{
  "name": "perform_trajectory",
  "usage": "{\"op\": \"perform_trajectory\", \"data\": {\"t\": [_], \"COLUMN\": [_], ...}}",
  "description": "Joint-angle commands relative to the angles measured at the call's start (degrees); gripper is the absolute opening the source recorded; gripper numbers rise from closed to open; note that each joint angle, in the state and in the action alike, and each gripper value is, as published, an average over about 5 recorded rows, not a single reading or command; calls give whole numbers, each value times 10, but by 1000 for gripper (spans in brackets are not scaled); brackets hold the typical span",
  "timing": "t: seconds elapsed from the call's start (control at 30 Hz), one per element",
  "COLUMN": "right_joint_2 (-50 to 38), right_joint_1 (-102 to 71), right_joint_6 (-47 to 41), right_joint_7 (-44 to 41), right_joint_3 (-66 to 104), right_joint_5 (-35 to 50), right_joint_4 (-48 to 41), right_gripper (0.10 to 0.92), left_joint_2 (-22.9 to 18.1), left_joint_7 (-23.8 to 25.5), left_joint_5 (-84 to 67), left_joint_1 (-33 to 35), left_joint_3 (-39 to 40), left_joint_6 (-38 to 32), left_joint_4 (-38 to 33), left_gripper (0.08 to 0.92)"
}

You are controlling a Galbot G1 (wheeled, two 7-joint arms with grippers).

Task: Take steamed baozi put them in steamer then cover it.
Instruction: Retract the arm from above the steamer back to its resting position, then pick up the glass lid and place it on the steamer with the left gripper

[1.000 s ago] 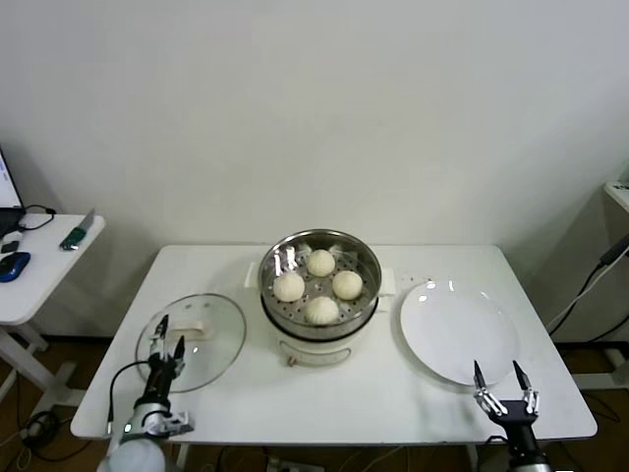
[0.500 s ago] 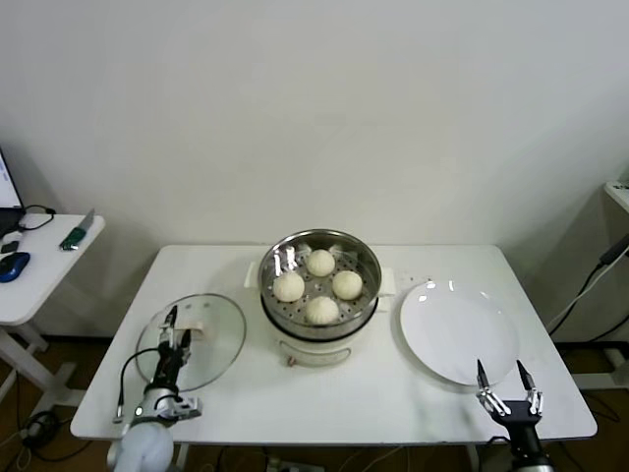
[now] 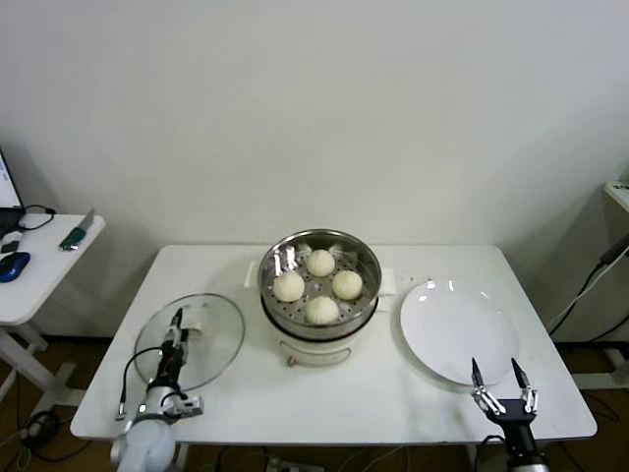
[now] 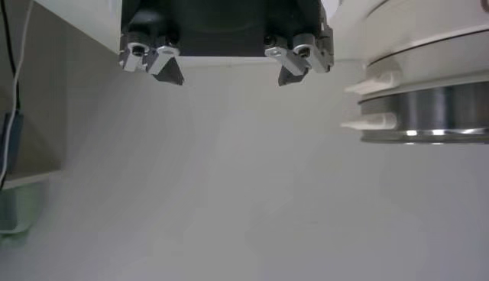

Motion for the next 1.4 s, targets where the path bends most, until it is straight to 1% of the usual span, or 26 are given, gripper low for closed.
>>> {"op": "perform_trajectory", "data": {"t": [0.03,0.17,0.3,0.4,0.5,0.63,0.77,0.93,1.13,1.27,1.4], "right_joint_2": [3,6,8,8,8,9,12,11,11,14,19], "right_joint_1": [1,2,2,1,0,-1,-1,-2,-3,-4,-1], "right_joint_6": [0,0,0,0,1,1,-6,-19,-25,-30,-38], "right_joint_7": [-2,-2,-3,-2,-2,-1,5,10,13,16,19], "right_joint_3": [-1,0,1,2,5,7,13,18,22,24,26], "right_joint_5": [-4,-8,-11,-12,-15,-21,-36,-49,-58,-68,-79], "right_joint_4": [1,1,3,4,5,6,10,14,15,18,21], "right_gripper": [823,823,823,823,823,823,823,823,823,823,823], "left_joint_2": [-3,-6,-3,2,12,37,72,116,155,176,182], "left_joint_7": [0,0,0,6,17,46,82,127,176,205,232], "left_joint_5": [25,26,23,11,-5,-28,-65,-127,-191,-213,-210], "left_joint_1": [-3,-4,-3,2,11,29,41,47,47,37,11], "left_joint_3": [-3,-4,-1,3,9,20,32,39,39,55,89], "left_joint_6": [1,0,0,5,12,34,68,122,193,244,297], "left_joint_4": [15,14,-3,-29,-66,-130,-184,-241,-315,-363,-386], "left_gripper": [497,385,264,182,137,133,133,133,133,133,133]}}
